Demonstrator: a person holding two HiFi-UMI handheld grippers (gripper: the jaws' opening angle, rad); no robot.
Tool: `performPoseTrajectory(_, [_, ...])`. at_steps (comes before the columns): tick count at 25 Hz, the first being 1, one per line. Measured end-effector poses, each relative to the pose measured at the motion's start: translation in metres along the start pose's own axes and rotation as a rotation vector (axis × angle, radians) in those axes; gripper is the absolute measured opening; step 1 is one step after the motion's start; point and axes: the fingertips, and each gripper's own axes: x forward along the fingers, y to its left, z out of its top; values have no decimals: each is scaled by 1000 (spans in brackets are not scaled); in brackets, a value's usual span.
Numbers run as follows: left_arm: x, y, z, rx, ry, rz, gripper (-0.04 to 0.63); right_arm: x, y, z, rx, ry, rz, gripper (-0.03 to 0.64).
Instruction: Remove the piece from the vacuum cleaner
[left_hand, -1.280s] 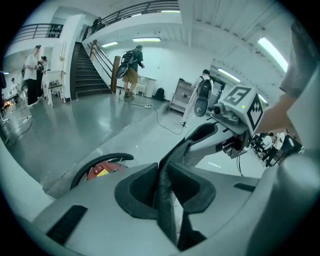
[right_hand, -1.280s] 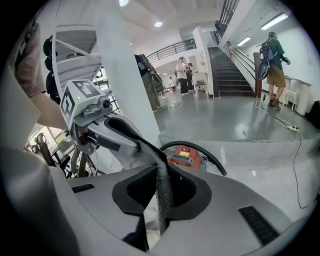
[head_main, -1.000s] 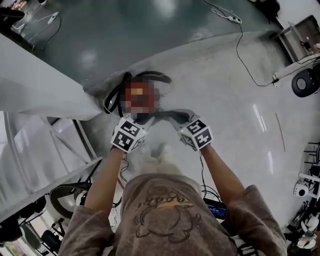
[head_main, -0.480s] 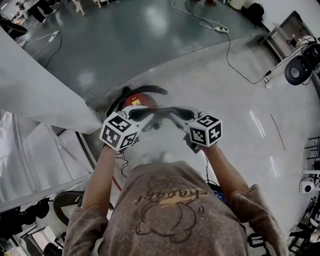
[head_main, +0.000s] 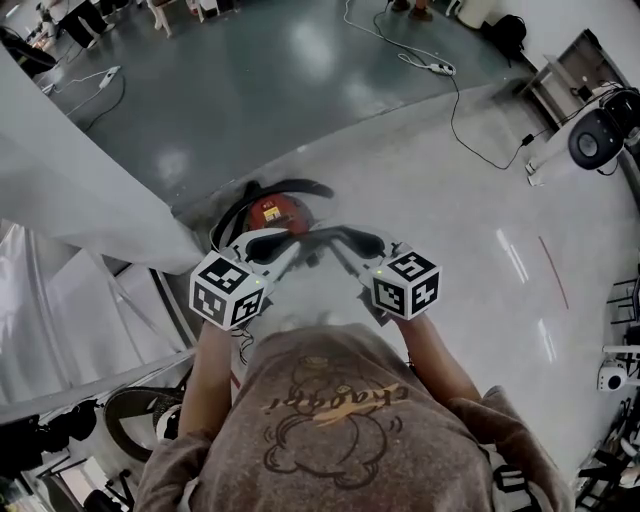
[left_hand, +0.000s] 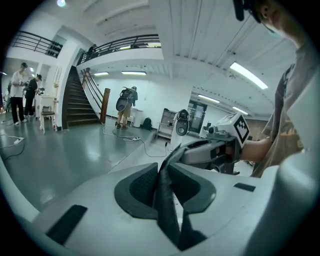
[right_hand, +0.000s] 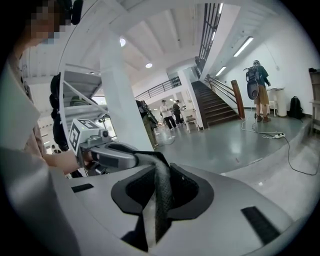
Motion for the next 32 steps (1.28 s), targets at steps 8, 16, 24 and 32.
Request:
performPoseTrajectory(8, [5,1,-28,-10,-5,3,69,4,0,-31,21,-20,9,66])
performPoseTrajectory(16, [9,-2,-42,-30,-9,2,69,3,-2,-45,39,-33,-8,67])
performPoseTrajectory(24, [8,-4,-45,-39,-9,11,69,2,1,-48,46,-40,-25,66])
performPoseTrajectory(32, [8,-6,-48,-54,-10,21,69,0,1,-52,35,-35,-38,64])
